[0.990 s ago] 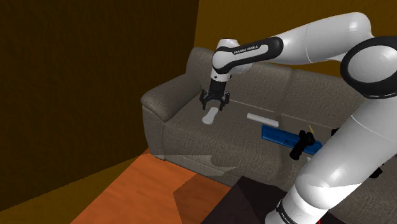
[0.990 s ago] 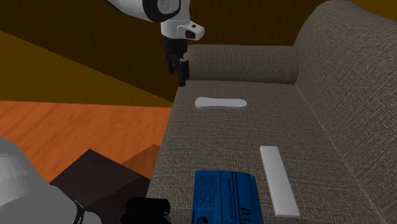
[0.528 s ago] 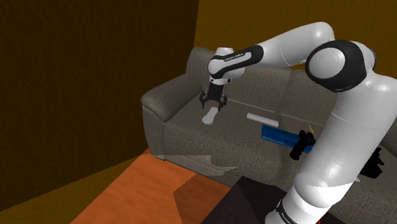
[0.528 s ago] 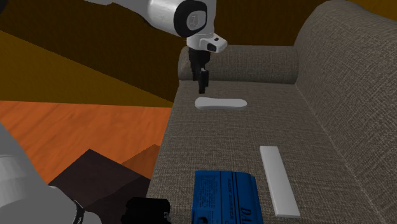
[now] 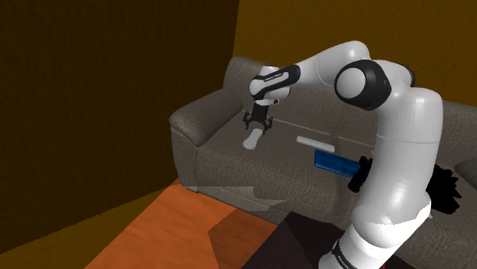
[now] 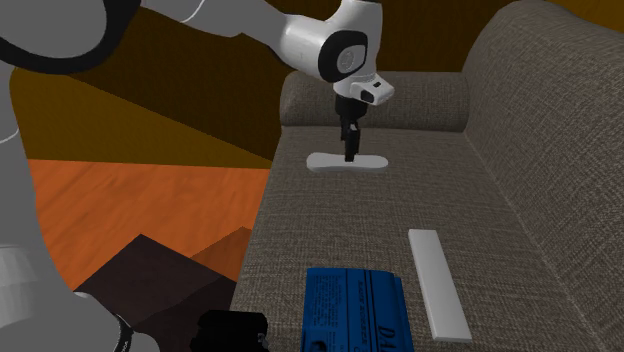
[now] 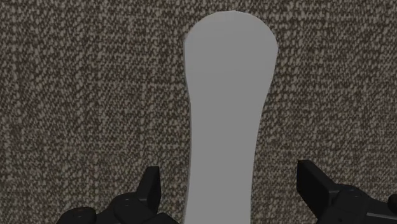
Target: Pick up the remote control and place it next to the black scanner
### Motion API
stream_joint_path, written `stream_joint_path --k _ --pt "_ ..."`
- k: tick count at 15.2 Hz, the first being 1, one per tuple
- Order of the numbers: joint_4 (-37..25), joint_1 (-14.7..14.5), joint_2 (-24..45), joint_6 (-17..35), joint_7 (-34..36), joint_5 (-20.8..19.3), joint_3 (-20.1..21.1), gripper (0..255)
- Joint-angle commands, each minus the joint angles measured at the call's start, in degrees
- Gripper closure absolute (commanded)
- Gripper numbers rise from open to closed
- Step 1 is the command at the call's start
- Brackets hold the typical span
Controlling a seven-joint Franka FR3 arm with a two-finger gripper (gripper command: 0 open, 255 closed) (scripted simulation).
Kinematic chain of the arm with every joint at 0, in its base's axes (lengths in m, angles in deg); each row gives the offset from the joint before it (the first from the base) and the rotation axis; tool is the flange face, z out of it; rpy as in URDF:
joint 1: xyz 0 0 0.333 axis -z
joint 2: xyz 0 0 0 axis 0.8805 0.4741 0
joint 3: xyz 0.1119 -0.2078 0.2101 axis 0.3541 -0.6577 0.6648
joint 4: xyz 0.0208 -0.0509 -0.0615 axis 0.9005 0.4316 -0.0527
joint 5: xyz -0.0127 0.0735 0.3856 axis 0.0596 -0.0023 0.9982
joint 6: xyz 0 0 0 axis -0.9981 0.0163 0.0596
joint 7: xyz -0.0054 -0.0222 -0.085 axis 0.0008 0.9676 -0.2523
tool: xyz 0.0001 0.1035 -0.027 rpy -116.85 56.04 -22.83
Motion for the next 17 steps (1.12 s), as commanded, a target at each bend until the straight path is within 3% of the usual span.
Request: stream_joint_path --k 1,7,15,16,17 --pt "-0.16 0.17 1.10 1.05 0.50 0.12 -0.21 0" --pt "1.40 0.21 3.12 4.62 0.32 0.41 -0.09 0" --pt "1.38 0.22 3.13 4.60 0.32 0.41 -0.09 0" --pt "1.38 0.22 3.13 4.60 0.32 0.41 -0.09 255" --pt "1.38 0.22 3.13 4.60 0.32 0.41 -0.09 255"
